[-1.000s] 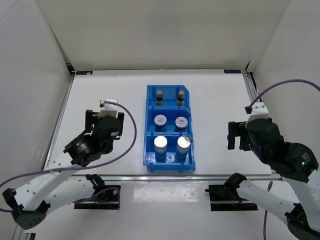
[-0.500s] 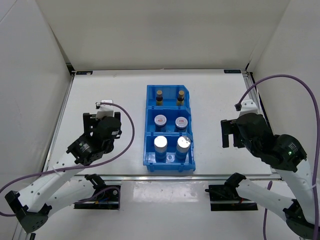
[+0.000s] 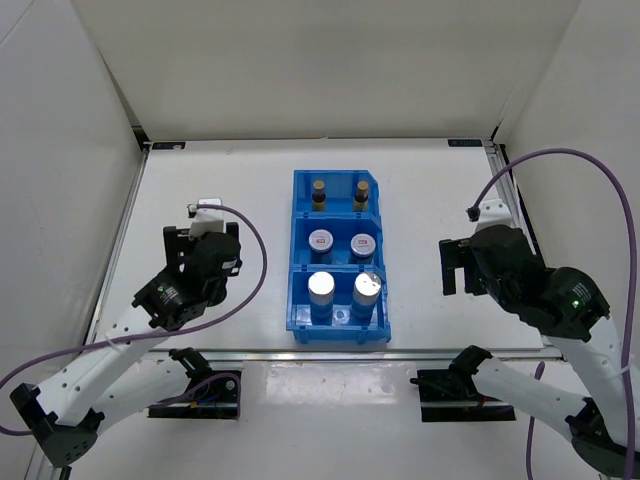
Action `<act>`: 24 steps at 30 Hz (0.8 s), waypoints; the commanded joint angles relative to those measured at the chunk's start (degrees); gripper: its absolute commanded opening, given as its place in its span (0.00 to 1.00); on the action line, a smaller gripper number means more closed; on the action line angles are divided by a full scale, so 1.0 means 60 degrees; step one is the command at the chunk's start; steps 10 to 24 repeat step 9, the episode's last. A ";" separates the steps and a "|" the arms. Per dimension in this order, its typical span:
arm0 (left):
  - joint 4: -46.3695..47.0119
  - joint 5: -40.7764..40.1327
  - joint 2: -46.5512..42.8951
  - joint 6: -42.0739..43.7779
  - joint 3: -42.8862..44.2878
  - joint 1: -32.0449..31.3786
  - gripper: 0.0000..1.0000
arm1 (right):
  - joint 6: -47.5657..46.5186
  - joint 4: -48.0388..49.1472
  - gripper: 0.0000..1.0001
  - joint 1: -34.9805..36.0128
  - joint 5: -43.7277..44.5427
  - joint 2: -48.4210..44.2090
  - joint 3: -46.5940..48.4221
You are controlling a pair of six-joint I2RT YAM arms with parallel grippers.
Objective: Organize the condiment bottles
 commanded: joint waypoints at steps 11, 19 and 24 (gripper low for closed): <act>0.0106 -0.0617 -0.0162 -0.0280 -0.0226 0.0059 1.00 | -0.0221 0.0361 1.00 0.0042 -0.0194 0.0346 -0.0067; 0.0106 -0.0617 -0.0162 -0.0280 -0.0226 0.0059 1.00 | -0.0221 0.0361 1.00 0.0042 -0.0194 0.0346 -0.0067; 0.0106 -0.0617 -0.0162 -0.0280 -0.0226 0.0059 1.00 | -0.0221 0.0361 1.00 0.0042 -0.0194 0.0346 -0.0067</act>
